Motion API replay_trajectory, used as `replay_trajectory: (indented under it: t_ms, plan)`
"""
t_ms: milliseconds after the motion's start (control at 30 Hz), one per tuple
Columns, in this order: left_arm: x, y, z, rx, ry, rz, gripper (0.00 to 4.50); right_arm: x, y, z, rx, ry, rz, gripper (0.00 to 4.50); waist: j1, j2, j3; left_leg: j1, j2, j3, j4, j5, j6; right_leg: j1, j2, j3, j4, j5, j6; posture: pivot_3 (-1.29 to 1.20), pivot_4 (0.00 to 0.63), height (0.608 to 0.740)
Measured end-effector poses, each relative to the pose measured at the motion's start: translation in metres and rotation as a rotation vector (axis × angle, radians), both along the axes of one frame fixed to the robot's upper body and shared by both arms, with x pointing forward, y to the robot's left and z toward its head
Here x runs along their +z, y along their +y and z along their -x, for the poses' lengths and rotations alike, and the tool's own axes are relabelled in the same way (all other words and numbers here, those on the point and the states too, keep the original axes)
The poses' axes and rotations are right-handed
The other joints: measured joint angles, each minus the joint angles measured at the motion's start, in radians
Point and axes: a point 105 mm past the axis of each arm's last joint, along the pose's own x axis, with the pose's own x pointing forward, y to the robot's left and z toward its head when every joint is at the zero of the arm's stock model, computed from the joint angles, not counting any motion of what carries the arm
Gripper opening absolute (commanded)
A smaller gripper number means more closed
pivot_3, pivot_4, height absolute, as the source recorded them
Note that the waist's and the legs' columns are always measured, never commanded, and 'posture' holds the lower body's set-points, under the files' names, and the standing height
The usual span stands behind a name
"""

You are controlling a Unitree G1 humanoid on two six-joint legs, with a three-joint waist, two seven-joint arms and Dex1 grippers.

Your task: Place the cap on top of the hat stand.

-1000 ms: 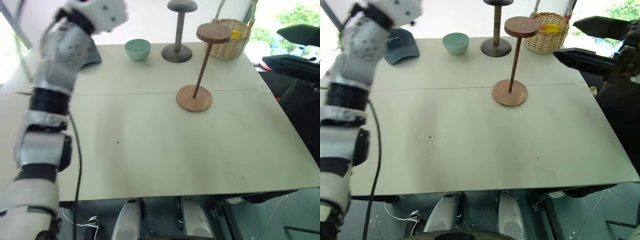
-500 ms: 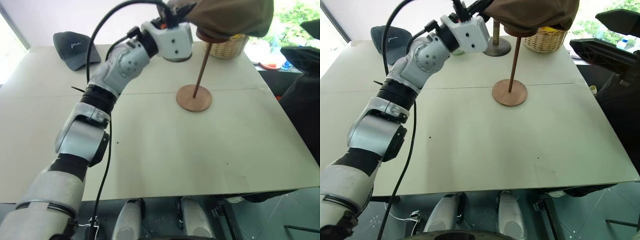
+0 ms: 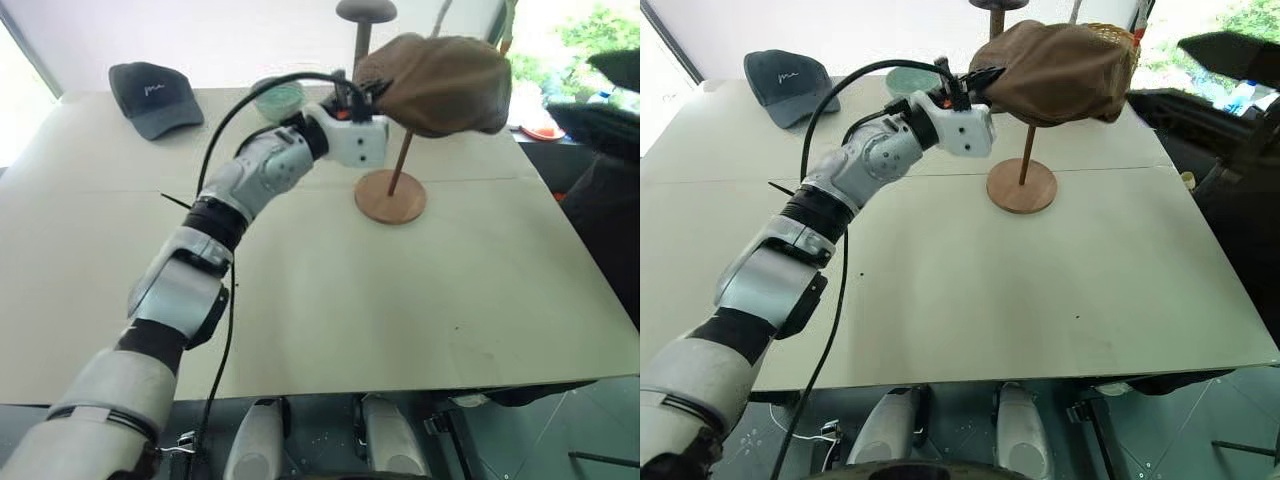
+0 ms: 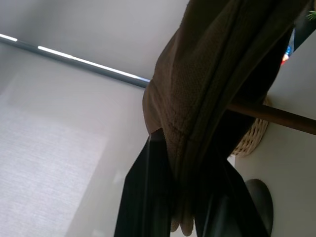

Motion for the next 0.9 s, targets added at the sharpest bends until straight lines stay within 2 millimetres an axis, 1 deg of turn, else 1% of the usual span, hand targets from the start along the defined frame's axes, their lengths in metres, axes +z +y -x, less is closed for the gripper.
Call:
replay_trajectory:
  t_ms: [33,67,100,133,167,233,333,400,467,567,633,700,767,800,867,900]
  plan:
    - [0.0,0.003,0.0,0.004,0.0,-0.006,2.68,-0.002,0.0,-0.001,-0.003,0.01,0.003,4.5,-0.001,0.0,0.0,0.0,0.0,0.0,0.0,0.0,0.0,0.0,0.0,0.0,0.0,0.0,0.0,0.0,0.15,0.74]
    - [0.001,0.006,0.001,0.008,0.001,-0.003,3.07,-0.004,-0.001,-0.001,-0.005,0.018,0.005,4.5,0.0,0.0,0.0,0.0,0.0,0.0,0.0,0.0,0.0,0.0,0.0,0.0,0.0,0.0,0.0,0.0,0.15,0.74]
    - [0.002,0.011,0.001,0.017,0.003,0.003,3.77,-0.005,-0.002,-0.002,-0.009,0.02,0.008,4.5,0.0,0.0,0.0,0.0,0.0,0.0,0.0,0.0,0.0,0.0,0.0,0.0,0.0,0.0,0.0,0.0,0.15,0.74]
    - [0.003,0.016,0.0,0.025,0.006,0.006,4.2,-0.006,-0.002,-0.002,-0.012,0.021,0.009,4.5,0.0,0.0,0.0,0.0,0.0,0.0,0.0,0.0,0.0,0.0,0.0,0.0,0.0,0.0,0.0,0.0,0.15,0.74]
    - [0.005,0.02,0.0,0.034,0.008,0.006,4.45,-0.006,-0.003,-0.003,-0.017,0.02,0.01,4.5,0.0,0.0,0.0,0.0,0.0,0.0,0.0,0.0,0.0,0.0,0.0,0.0,0.0,0.0,0.0,0.0,0.15,0.74]
    - [0.011,0.03,0.003,0.046,0.012,0.031,4.45,-0.01,-0.006,-0.005,-0.029,0.032,0.014,4.5,0.0,0.0,0.0,0.0,0.0,0.0,0.0,0.0,0.0,0.0,0.0,0.0,0.0,0.0,0.0,0.0,0.15,0.74]
    - [0.018,0.052,0.004,0.076,0.061,0.072,4.45,-0.014,-0.012,-0.009,-0.061,0.04,0.019,4.5,0.0,0.0,0.0,0.001,0.0,0.0,0.0,0.0,0.0,0.0,0.0,0.0,0.001,0.0,0.0,0.0,0.15,0.74]
    - [0.02,0.064,0.009,0.074,0.112,0.089,4.45,-0.018,-0.015,-0.011,-0.08,0.043,0.036,4.5,-0.001,0.0,0.0,0.001,0.0,0.0,0.0,0.0,0.0,0.0,0.0,0.0,0.001,0.0,0.0,0.0,0.15,0.74]
    - [0.018,0.076,0.015,0.064,0.169,0.077,4.45,-0.025,-0.018,-0.015,-0.105,0.056,0.057,4.5,-0.002,0.001,0.0,0.001,0.0,0.0,0.0,0.0,0.0,0.0,0.0,0.0,0.001,0.0,0.0,0.0,0.15,0.74]
    - [0.005,0.101,0.03,0.038,0.335,0.057,4.45,-0.036,-0.022,-0.025,-0.154,0.072,0.108,4.5,-0.009,0.001,-0.001,0.002,0.0,0.0,0.0,0.0,0.0,0.0,0.0,0.0,0.003,0.0,0.0,0.0,0.15,0.74]
    - [0.0,0.119,0.038,0.006,0.528,0.1,4.45,-0.04,-0.02,-0.031,-0.181,0.068,0.144,4.5,-0.011,0.001,0.0,0.002,0.0,0.0,0.0,0.0,0.0,0.0,0.001,0.0,0.003,0.0,0.0,0.0,0.15,0.74]
    - [0.004,0.136,0.046,-0.027,0.715,0.152,4.45,-0.039,-0.011,-0.035,-0.181,0.045,0.179,4.5,-0.02,0.001,0.0,0.002,0.0,0.0,0.001,0.0,0.0,0.0,0.001,0.0,0.004,-0.001,-0.002,0.0,0.15,0.74]
    - [0.009,0.157,0.059,-0.067,0.921,0.188,4.45,-0.033,0.005,-0.036,-0.161,-0.011,0.224,4.5,-0.027,0.001,0.0,0.002,0.0,0.0,0.001,0.0,0.0,0.0,0.001,0.0,0.003,-0.002,-0.004,0.0,0.15,0.74]
    - [0.01,0.164,0.067,-0.096,1.009,0.187,4.45,-0.03,0.012,-0.036,-0.152,-0.038,0.245,4.5,-0.029,0.001,0.0,0.003,0.0,0.0,0.001,0.0,0.0,0.0,0.001,0.0,0.003,-0.002,-0.004,0.0,0.15,0.74]
    - [0.013,0.175,0.084,-0.17,1.18,0.179,4.45,-0.028,0.031,-0.039,-0.134,-0.097,0.282,4.5,-0.033,0.001,0.0,0.003,0.001,0.0,0.0,0.0,0.0,0.0,0.001,0.0,0.003,-0.002,-0.004,0.0,0.15,0.74]
    - [0.017,0.176,0.091,-0.218,1.25,0.182,4.45,-0.03,0.043,-0.04,-0.121,-0.126,0.305,4.5,-0.033,0.001,0.0,0.003,0.001,0.0,0.0,0.0,0.0,0.0,0.001,0.0,0.003,-0.002,-0.004,0.0,0.15,0.74]
